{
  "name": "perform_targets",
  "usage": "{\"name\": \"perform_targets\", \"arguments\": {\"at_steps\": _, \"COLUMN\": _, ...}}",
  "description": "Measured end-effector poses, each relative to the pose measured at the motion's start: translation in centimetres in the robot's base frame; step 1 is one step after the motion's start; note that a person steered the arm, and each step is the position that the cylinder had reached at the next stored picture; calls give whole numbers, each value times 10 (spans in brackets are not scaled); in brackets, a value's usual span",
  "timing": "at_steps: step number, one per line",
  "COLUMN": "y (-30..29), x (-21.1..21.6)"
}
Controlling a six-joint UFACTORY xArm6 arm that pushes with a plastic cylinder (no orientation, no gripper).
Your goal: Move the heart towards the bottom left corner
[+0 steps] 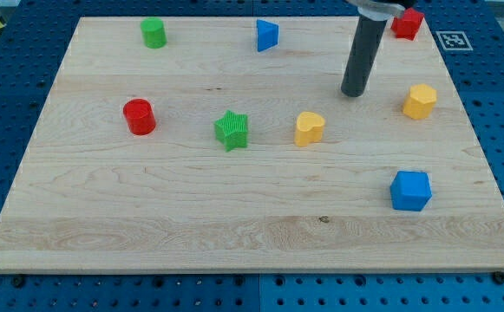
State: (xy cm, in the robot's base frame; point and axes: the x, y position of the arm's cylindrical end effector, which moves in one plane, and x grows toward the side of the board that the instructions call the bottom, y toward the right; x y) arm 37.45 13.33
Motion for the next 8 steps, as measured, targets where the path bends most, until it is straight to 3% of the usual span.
{"name": "perform_targets", "arguments": {"at_steps": 8, "y": -39, "x": 72}}
